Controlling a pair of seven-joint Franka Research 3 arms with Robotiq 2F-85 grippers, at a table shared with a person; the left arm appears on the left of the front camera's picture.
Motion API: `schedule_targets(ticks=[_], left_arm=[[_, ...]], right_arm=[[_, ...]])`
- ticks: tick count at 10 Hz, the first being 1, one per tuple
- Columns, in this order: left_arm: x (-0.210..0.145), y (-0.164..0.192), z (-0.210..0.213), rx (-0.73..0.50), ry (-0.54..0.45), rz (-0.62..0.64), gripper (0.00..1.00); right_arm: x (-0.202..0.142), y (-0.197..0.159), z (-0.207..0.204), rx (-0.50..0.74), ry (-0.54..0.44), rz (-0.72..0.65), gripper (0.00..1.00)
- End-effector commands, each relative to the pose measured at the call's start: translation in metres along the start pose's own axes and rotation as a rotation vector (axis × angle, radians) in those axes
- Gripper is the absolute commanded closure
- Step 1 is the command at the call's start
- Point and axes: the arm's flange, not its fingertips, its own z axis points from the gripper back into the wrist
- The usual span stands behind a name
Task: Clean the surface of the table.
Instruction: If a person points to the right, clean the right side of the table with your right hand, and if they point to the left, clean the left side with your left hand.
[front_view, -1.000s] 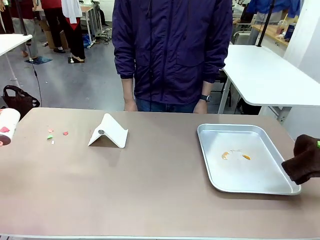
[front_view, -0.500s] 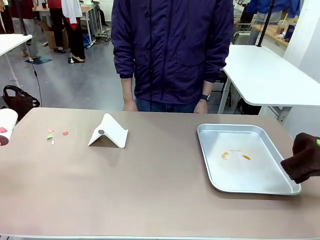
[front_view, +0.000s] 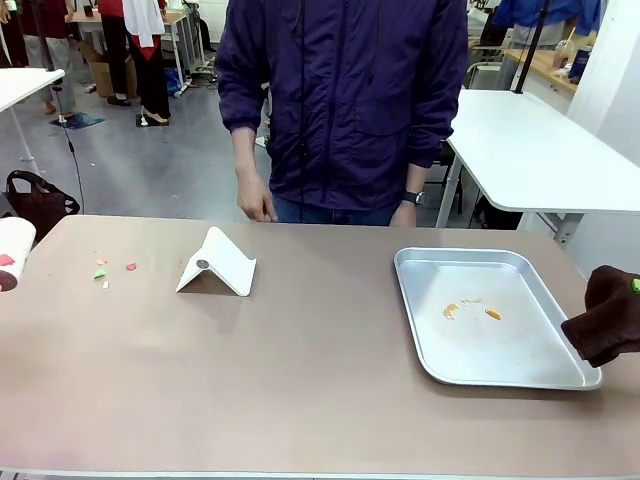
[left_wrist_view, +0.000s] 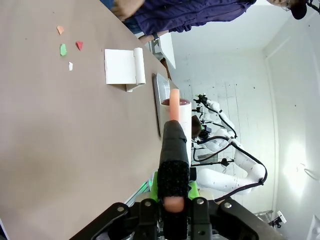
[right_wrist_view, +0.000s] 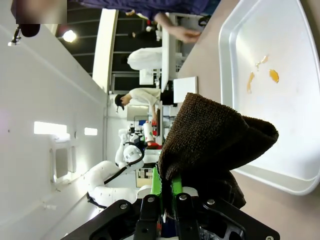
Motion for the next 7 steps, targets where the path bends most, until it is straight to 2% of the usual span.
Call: schedule_targets(ticks=[1,7], left_arm=[[-0.0051,-0.0021,0.0016,-0.015,0.01,-0.017,1.0],[-0.0051,-0.0021,0.0016,-0.015,0.01,-0.017,1.0]], right_arm=[[-0.002,0.0065,0.0005,0.005,0.01,0.001,1.0],[-0.002,0.0065,0.0005,0.005,0.01,0.001,1.0]])
